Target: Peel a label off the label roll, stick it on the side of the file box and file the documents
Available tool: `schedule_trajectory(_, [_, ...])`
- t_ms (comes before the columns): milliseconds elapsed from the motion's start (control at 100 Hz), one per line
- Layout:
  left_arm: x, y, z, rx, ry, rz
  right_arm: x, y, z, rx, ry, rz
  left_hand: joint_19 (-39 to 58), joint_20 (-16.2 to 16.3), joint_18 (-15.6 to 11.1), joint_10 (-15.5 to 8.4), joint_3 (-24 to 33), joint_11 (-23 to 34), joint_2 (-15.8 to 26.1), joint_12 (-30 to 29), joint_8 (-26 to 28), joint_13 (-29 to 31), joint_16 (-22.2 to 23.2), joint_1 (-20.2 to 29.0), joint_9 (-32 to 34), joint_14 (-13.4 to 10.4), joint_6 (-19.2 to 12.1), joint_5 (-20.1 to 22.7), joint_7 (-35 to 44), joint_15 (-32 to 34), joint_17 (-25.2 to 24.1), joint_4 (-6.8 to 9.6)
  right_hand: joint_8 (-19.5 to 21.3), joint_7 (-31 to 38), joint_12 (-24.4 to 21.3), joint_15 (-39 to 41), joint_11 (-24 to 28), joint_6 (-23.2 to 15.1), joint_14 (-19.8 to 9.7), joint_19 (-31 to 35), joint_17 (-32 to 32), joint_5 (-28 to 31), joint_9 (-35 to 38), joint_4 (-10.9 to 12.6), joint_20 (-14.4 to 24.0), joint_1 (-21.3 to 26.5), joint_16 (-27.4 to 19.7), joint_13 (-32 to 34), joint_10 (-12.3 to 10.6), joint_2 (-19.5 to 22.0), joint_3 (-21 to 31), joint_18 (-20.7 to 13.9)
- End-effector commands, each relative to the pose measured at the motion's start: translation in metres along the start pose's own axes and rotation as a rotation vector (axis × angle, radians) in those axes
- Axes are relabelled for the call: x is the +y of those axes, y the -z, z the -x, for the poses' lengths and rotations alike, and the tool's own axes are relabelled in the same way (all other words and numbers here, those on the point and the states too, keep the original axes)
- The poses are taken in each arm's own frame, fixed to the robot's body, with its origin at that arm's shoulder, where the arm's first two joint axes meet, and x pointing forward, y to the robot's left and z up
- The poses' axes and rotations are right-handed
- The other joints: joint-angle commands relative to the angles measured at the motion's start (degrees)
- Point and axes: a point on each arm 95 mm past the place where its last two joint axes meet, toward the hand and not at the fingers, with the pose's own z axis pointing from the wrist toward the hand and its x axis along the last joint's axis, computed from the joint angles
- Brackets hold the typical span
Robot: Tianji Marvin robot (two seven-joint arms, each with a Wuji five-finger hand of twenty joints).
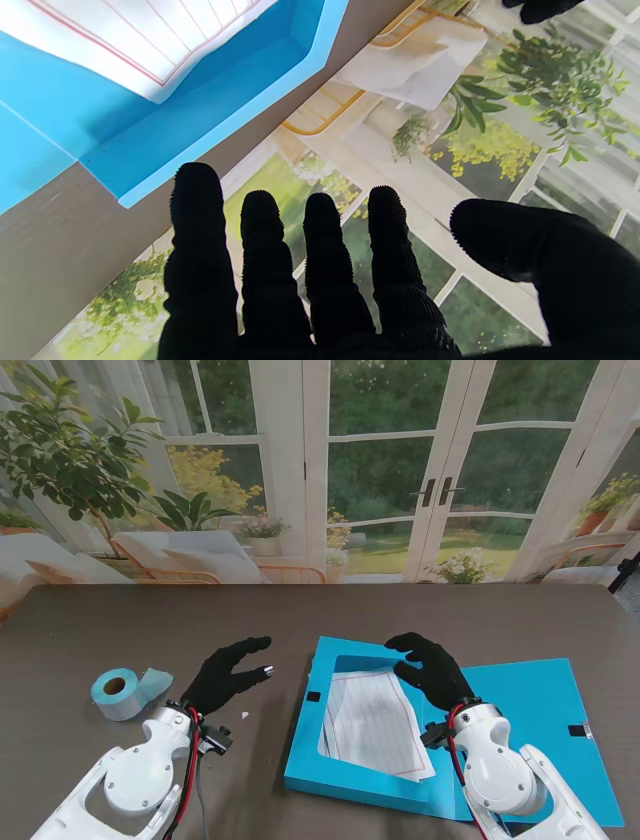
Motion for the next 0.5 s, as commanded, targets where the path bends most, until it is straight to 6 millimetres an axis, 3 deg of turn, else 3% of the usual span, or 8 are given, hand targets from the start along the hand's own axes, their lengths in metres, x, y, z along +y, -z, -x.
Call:
schedule_trajectory(0, [0.012,0.003,0.000,0.004,0.028,0.021,-0.005,0.007,-0.001,0.026,0.001,-0.045,-1.81,-0.02,-1.92,-2.02,-1.15,-0.03,0.99,-0.37,-0.47,0.21,-0.27,-1.49,0.28,-1.13,-1.97,-0.40,-0.63,-0.83,-1.19,0.83,-0.51,-1.05,0.56,-1.15,-0.60,-2.31,-0.79,-1.99,-24.60,1.48,1.23,0.39,0.22,-0.76,-0.32,0.58,-2.45,1.57,-0.98,0.68])
schedule_trajectory(190, [0.012,0.005,-0.002,0.008,-0.015,0.038,-0.009,0.014,-0.002,0.073,0.014,-0.079,-1.84,-0.07,-2.11,-2.39,-1.78,-0.16,1.53,-0.56,-0.64,0.13,-0.37,-1.50,-0.01,-1.40,-2.32,-0.79,-0.91,-0.83,-1.21,0.90,-0.37,-2.26,0.93,-4.01,-2.32,-2.61,-1.24,-7.29,-23.95,2.05,2.77,0.02,1.45,-1.16,-0.52,1.19,-2.77,2.12,-1.14,0.63])
schedule_trajectory(490, [0.014,0.005,-0.007,0.038,0.001,0.026,-0.010,0.018,-0.003,0.076,0.012,-0.094,-1.94,-0.18,-1.95,-2.37,-1.80,-0.07,1.43,-0.63,-0.61,0.30,-0.41,-1.40,0.42,-1.42,-2.23,-0.45,-0.78,-0.79,-1.31,1.00,-0.05,-3.27,1.39,-5.02,-3.22,-2.45,-1.43,-9.70,-23.96,2.53,2.83,-0.16,2.56,-1.45,-0.53,1.33,-2.65,2.79,-1.37,0.47])
